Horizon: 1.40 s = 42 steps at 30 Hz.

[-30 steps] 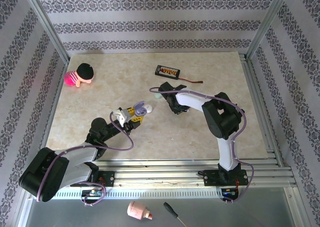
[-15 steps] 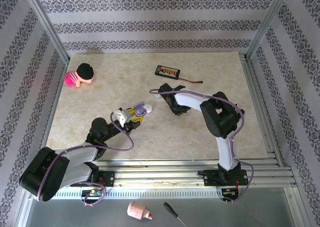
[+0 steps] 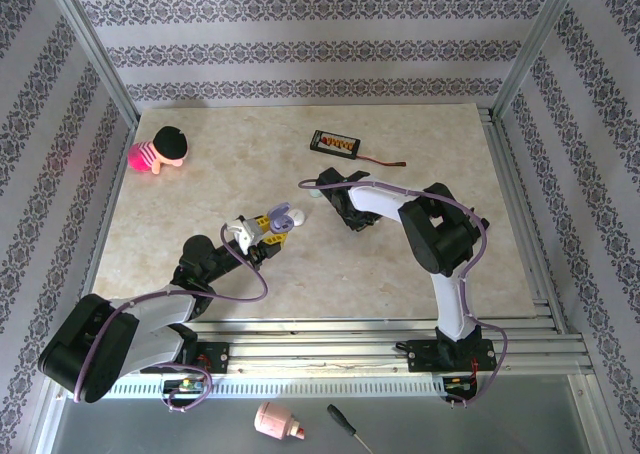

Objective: Insert wireless bluetooth earbuds into charging case

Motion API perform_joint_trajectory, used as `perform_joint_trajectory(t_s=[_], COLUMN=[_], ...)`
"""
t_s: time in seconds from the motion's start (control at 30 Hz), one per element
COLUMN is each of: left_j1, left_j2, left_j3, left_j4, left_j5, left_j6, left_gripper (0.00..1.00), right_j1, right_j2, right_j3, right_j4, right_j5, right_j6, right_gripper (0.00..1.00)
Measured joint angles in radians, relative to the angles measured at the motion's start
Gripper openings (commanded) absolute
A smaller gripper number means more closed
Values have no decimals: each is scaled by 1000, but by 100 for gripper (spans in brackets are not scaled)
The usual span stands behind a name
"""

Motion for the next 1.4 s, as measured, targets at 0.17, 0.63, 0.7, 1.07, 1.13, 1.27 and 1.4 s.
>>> perform_joint_trajectory(t_s=[0.17, 0.63, 0.7, 1.07, 1.13, 1.27, 1.4], left_j1=[0, 0, 0, 0, 0, 0, 0], left_j2=[3, 36, 50, 139, 150, 158, 158], left_j3=[0, 6, 14, 50, 55, 67, 71], left_j4=[0, 0, 0, 23, 37, 51, 69], left_j5=[0, 8, 11, 63, 70, 90, 108], left_j6=[0, 0, 0, -5, -10, -23, -35], left_gripper=[31, 32, 31, 31, 31, 31, 31], right_j1=[-2, -21, -30, -52, -52, -52, -41], right_j2=[2, -156, -219, -481, -517, -562, -581], right_j3=[0, -83, -95, -112, -112, -112, -113], right_j4=[0, 40, 47, 77, 98, 156, 229], right_j5=[0, -160, -227, -681, -772, -937, -1075], right_j6=[0, 11, 20, 77, 85, 110, 134], right_gripper=[21, 21, 21, 22, 22, 22, 22])
